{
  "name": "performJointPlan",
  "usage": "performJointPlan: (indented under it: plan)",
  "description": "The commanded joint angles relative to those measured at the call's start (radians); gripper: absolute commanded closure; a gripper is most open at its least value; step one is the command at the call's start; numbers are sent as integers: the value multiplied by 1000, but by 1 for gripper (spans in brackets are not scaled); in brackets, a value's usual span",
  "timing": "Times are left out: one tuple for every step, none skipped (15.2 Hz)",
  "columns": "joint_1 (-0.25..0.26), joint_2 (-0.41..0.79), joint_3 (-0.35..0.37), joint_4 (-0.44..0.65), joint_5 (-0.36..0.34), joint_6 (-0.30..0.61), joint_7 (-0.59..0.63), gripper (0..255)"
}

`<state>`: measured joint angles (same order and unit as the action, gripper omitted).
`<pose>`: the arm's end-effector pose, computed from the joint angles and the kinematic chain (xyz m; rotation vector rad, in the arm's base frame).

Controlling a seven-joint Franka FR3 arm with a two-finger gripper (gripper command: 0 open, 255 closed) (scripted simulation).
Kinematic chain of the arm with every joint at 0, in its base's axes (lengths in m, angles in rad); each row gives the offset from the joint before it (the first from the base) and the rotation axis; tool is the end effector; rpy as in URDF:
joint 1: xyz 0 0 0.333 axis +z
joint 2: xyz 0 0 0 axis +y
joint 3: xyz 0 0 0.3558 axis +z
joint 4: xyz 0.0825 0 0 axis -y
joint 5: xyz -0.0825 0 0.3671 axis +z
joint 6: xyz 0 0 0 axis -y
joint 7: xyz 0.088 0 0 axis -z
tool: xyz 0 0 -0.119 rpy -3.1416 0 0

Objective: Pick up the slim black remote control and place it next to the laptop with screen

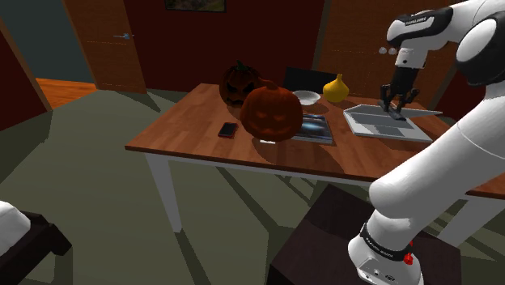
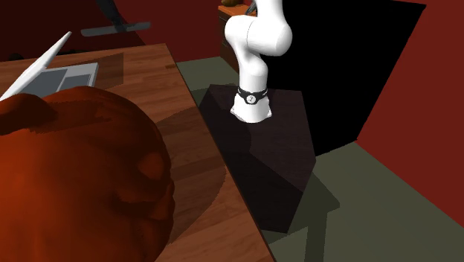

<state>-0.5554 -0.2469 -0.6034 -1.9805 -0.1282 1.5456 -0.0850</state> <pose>0.1396 -0.4236 0.5648 -2.6001 1.4747 0.2710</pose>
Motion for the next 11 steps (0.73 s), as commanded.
performJointPlan:
  plan:
    - [-15, 35, -39, 44, -1, -10, -63, 255]
    - [-23, 57, -59, 65, 2, -10, -94, 255]
    - [-31, 81, -80, 87, 6, -10, -126, 255]
    - [-39, 106, -100, 110, 13, -10, -159, 255]
    - [-48, 133, -120, 134, 21, -11, -192, 255]
    - [-59, 163, -140, 159, 32, -11, -227, 255]
    - [-70, 194, -160, 186, 45, -13, -263, 255]
    - [-83, 228, -178, 215, 60, -14, -299, 255]
    - [-99, 264, -196, 244, 78, -17, -336, 255]
    - [-117, 301, -212, 276, 97, -21, -374, 255]
    - [-137, 340, -226, 309, 119, -25, -412, 255]
